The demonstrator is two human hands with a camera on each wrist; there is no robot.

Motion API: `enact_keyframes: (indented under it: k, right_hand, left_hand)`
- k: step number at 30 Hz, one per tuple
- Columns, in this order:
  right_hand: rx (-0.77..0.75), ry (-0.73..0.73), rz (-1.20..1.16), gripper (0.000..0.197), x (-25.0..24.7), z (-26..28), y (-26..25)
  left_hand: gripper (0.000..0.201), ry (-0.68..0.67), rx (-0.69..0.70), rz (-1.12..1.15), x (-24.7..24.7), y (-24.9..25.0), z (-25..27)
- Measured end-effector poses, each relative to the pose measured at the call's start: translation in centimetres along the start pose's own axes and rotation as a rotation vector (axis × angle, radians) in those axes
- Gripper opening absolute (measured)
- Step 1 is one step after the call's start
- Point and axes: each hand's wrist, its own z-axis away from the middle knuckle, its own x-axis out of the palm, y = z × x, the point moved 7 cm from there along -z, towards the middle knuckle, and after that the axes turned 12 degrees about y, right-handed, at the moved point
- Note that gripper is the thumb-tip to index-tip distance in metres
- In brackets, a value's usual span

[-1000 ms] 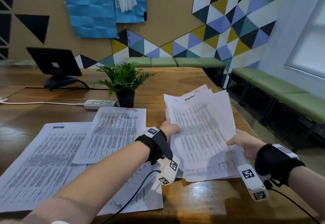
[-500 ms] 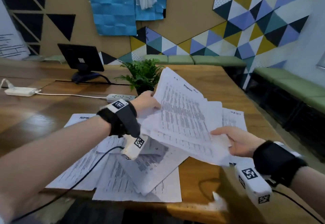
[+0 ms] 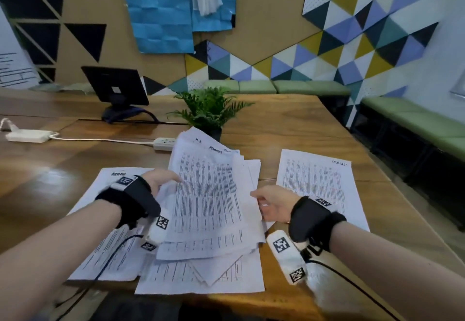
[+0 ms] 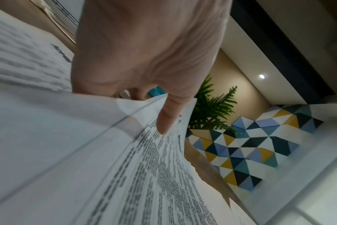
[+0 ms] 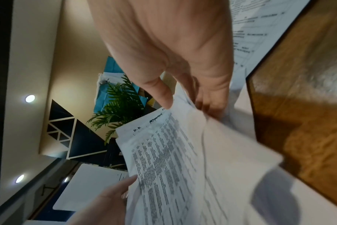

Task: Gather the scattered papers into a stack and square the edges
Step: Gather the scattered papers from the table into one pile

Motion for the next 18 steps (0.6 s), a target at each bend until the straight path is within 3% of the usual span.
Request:
enact_keyframes:
  k: [2, 4, 5, 7, 10, 13, 15, 17, 18]
  right_hand:
    - [-0.019, -0.008, 0.029, 0.007, 0.0, -0.1, -0.2]
    - [-0.093, 0.048, 0.208, 0.013, -1.9, 0.0, -1.0]
    - [-0.154, 0.145, 0.356, 0.011, -3.9, -0.1, -1.5]
    - [-0.251, 0.418, 0.702, 0.030, -9.2, -0.4, -2.7]
    - [-0.123, 0.741, 1.088, 0.072, -16.9, 0.6, -2.4]
    - [0.000, 0.747, 1.092, 0.105, -20.3, 1.2, -1.1]
    - [0.042, 0.741, 0.980, 0.113, -21.0, 1.2, -1.1]
    - [0.025, 0.731, 0.874, 0.109, -21.5, 0.6, -0.9]
    - [0.003, 0.707, 0.806, 0.093, -21.2, 0.7, -0.9]
  left_hand:
    - [0.050, 0.019, 0.005, 0.043, 0.2, 0.4, 0.4]
    - [0.044, 0.005, 0.018, 0.009, 0.4, 0.5, 0.8]
    - [0.044, -0.045, 0.031, 0.024, 0.7, 0.5, 1.2]
    - [0.041, -0.095, 0.063, 0.110, 1.0, 0.4, 1.8]
    - [0.046, -0.128, 0.127, 0.220, 1.9, 0.4, 3.4]
    - [0.041, -0.176, 0.127, 0.358, 3.3, 0.7, 6.0]
    - [0.041, -0.254, 0.123, 0.409, 4.7, 1.2, 7.9]
    - [0.036, -0.333, 0.151, 0.431, 6.2, 1.8, 9.9]
    - [0.036, -0.377, 0.166, 0.441, 7.1, 2.2, 10.8]
